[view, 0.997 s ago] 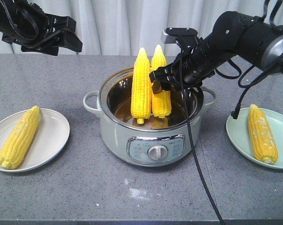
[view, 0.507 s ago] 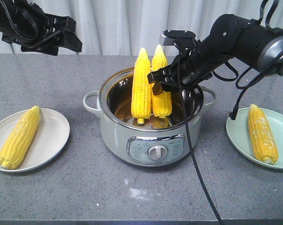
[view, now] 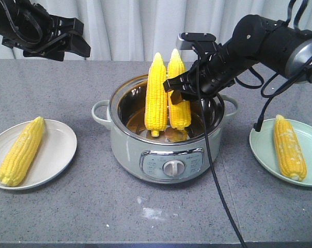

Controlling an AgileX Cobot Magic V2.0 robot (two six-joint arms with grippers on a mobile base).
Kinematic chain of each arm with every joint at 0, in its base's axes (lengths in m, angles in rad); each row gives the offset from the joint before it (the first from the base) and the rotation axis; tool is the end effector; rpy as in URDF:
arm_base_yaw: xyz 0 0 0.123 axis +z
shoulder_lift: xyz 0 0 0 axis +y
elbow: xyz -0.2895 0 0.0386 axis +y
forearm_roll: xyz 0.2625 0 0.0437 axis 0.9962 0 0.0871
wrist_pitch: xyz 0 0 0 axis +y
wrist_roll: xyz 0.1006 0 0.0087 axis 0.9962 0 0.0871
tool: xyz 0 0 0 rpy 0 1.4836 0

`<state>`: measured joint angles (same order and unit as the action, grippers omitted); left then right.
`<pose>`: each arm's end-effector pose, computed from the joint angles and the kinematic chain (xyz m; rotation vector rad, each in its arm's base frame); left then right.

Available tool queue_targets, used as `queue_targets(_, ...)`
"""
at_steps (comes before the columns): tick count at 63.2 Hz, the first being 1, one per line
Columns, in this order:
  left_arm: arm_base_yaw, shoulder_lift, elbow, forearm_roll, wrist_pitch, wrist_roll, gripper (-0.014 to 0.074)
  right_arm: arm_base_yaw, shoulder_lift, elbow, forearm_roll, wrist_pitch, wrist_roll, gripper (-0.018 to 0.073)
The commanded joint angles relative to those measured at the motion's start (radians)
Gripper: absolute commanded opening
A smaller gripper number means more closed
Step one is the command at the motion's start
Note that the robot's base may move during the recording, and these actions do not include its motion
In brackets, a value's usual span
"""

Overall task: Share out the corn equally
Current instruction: 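Lift the grasped corn cob up out of the pot with the right gripper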

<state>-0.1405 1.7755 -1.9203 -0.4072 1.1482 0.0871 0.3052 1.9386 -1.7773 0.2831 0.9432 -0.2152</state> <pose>0.4006 -0.0935 0.4069 0.2277 2.4402 -0.5538 0.4314 0.1599 0.2975 -0.5356 2.5210 0.3906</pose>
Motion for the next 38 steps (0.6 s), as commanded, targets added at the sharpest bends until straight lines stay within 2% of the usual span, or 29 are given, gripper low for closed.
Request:
queue_targets(1, -0.001, -0.048, -0.03, -0.029, -0.056, 0.002, 0.0481, -0.004, -0.102, -0.028, 0.007, -0.049, -0.013, -0.0009)
queue_targets(22, -0.002, -0.048, -0.03, -0.04, -0.044, 0.002, 0.0481, -0.004, -0.296, -0.028, -0.016, -0.093, -0.023, -0.0008)
queue_targets(31, -0.026, -0.048, -0.03, -0.137, -0.049, 0.02, 0.0481, -0.006, -0.39, -0.028, -0.049, -0.104, -0.045, -0.0006)
queue_targets(38, -0.087, -0.044, -0.03, -0.17, -0.079, 0.041, 0.0481, -0.006, -0.446, -0.028, -0.121, -0.105, -0.035, -0.0006)
